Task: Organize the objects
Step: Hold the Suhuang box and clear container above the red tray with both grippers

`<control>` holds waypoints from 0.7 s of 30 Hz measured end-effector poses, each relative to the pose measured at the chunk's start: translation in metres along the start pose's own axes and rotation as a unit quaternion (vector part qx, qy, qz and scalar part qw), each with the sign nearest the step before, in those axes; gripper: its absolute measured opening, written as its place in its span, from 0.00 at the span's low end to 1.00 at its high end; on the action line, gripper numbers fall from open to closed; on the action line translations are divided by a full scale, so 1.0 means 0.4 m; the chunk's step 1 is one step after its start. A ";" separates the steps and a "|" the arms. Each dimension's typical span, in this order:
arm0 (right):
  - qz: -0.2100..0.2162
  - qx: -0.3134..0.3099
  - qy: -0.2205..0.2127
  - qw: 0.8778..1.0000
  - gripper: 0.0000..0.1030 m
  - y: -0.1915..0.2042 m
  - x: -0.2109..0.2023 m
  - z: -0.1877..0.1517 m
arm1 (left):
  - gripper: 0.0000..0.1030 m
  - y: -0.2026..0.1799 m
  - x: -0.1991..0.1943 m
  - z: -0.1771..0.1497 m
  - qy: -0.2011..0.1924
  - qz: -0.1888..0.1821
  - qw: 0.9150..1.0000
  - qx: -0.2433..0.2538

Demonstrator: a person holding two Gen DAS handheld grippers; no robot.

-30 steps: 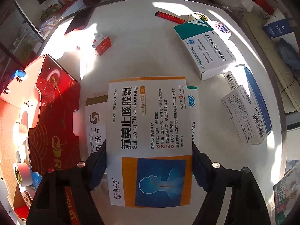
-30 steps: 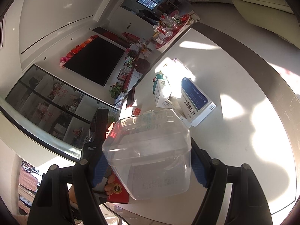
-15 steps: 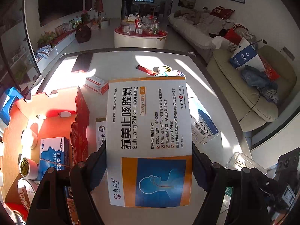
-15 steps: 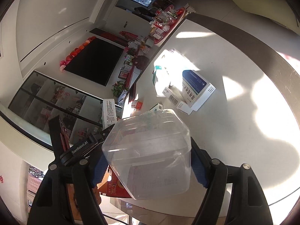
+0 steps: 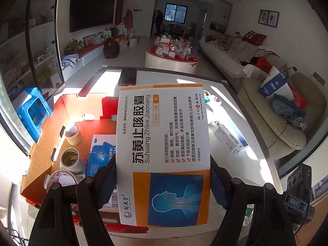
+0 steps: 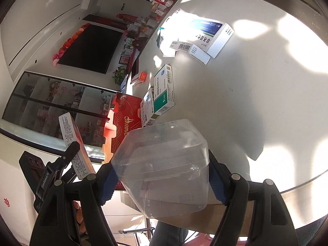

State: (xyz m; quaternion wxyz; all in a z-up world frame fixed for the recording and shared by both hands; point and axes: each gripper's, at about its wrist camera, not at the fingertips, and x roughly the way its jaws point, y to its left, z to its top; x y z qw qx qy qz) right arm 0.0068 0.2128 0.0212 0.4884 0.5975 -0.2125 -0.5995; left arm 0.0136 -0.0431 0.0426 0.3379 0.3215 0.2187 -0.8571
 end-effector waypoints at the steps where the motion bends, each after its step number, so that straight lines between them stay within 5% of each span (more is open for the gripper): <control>1: -0.002 -0.003 0.004 1.000 0.74 0.008 0.007 -0.001 | 0.80 0.013 -0.005 -0.007 -0.002 0.003 1.000 -0.004; 21: -0.005 -0.017 0.023 1.000 0.74 0.040 0.052 -0.022 | 0.80 0.101 -0.009 -0.029 -0.002 0.026 0.999 -0.032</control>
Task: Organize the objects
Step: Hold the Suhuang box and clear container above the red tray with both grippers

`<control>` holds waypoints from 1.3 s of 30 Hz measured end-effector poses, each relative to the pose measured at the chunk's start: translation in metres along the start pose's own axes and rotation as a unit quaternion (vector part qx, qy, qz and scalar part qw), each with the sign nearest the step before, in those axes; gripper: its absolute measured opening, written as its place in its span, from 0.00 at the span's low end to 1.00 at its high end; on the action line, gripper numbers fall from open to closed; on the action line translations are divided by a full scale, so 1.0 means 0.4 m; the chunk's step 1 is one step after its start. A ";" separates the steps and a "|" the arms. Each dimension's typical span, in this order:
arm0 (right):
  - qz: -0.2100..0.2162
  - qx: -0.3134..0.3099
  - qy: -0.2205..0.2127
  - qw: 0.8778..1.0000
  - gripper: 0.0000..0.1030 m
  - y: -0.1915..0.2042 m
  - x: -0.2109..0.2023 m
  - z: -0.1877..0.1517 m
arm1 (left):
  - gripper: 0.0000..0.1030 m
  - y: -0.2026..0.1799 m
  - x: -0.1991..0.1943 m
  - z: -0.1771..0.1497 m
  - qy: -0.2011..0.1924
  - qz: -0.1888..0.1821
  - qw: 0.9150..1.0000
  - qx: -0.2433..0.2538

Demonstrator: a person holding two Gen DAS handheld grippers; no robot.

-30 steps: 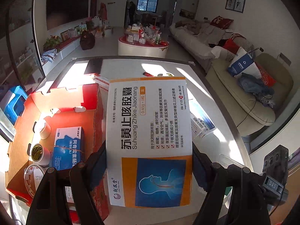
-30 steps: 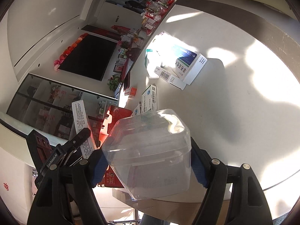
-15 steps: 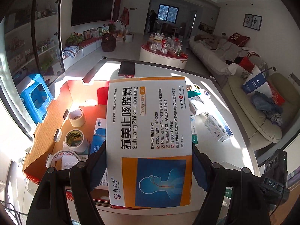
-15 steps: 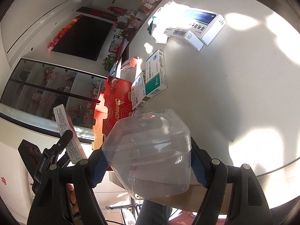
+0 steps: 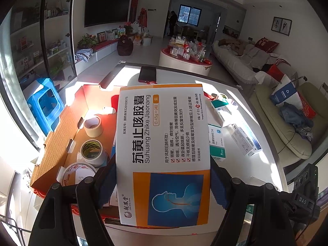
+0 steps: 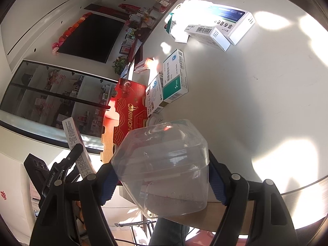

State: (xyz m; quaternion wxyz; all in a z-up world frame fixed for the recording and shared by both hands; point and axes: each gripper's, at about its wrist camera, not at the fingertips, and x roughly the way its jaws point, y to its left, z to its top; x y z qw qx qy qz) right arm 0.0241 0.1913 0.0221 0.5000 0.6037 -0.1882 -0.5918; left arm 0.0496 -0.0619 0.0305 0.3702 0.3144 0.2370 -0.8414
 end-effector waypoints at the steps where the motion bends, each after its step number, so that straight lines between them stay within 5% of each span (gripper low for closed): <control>1: 0.000 0.001 0.000 1.000 0.74 -0.001 -0.001 0.000 | 0.80 0.000 0.000 0.000 0.001 0.000 1.000 0.001; 39: 0.008 0.009 -0.002 1.000 0.74 -0.017 -0.005 0.001 | 0.80 0.011 -0.011 0.009 -0.003 0.010 1.000 0.003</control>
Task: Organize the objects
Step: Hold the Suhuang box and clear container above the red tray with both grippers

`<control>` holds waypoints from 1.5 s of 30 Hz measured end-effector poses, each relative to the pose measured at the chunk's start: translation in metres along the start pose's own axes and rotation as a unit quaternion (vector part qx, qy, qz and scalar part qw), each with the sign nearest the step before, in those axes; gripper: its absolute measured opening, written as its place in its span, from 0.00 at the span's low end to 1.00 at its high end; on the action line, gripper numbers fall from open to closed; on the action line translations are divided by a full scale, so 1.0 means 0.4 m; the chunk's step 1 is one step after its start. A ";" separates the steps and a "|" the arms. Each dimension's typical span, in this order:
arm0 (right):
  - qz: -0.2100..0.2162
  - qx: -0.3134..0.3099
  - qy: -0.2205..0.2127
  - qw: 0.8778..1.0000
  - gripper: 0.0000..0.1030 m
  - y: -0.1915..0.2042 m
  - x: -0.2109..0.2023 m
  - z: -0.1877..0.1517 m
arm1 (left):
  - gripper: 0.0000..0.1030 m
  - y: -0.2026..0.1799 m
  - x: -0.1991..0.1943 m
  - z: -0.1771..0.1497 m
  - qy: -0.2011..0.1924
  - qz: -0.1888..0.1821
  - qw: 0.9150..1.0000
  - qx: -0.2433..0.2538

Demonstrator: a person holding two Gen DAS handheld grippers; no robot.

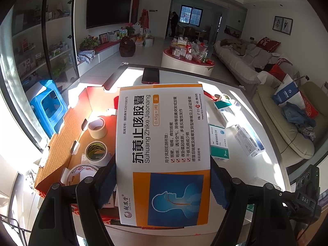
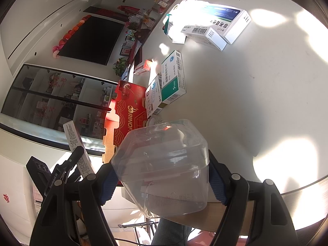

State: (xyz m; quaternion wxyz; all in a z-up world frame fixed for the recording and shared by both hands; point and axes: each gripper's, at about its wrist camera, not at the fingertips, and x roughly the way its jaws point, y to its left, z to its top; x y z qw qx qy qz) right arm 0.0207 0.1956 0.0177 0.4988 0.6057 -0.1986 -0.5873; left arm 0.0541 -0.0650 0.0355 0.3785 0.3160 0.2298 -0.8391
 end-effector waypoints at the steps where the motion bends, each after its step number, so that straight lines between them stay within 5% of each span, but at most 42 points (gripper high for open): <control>1: 0.000 0.000 0.000 1.000 0.74 0.000 0.000 0.000 | 0.80 0.000 0.000 0.000 0.000 0.000 1.000 0.000; 45: 0.001 -0.002 0.001 1.000 0.74 0.003 0.001 -0.005 | 0.80 0.026 -0.010 0.001 -0.004 0.008 1.000 -0.003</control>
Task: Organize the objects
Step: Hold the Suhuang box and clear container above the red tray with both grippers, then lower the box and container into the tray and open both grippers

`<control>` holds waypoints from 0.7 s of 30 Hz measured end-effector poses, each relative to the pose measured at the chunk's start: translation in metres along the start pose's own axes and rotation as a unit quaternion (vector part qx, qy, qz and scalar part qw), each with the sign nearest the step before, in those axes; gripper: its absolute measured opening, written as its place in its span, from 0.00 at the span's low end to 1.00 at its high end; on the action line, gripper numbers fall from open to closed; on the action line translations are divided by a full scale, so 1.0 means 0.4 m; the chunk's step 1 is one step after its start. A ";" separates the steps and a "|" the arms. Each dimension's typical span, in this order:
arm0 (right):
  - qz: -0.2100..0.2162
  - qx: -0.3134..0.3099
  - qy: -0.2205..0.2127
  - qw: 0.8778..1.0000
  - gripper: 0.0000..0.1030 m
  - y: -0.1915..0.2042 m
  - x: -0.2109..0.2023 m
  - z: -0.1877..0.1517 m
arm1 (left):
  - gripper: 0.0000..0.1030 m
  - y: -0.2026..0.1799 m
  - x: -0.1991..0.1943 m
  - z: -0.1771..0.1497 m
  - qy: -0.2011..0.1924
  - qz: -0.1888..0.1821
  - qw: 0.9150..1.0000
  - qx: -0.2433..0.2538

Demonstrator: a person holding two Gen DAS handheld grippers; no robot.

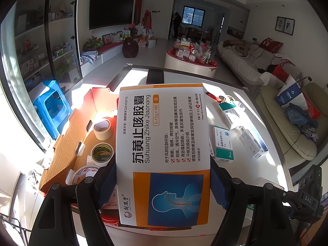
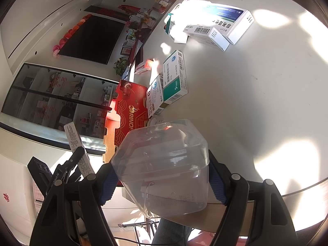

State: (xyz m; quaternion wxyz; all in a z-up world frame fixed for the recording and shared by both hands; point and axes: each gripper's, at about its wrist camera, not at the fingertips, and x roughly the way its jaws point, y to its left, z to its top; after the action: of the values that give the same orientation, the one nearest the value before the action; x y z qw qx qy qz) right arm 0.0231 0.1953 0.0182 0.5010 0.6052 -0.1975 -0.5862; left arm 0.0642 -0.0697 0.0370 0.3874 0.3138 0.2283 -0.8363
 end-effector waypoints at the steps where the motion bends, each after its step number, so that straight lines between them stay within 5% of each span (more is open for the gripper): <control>1: 0.000 0.000 0.000 1.000 0.74 0.001 -0.001 0.001 | 0.80 0.003 -0.001 0.002 0.000 0.001 1.000 -0.001; 21: 0.034 -0.044 0.019 0.998 0.74 0.115 0.051 0.034 | 0.80 0.138 -0.023 0.030 -0.029 0.059 0.997 -0.037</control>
State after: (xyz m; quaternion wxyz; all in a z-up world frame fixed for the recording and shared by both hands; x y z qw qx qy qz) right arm 0.0315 0.1539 0.0489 0.5502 0.5868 -0.1825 -0.5654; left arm 0.1084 -0.1055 0.0440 0.4539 0.2880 0.2284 -0.8117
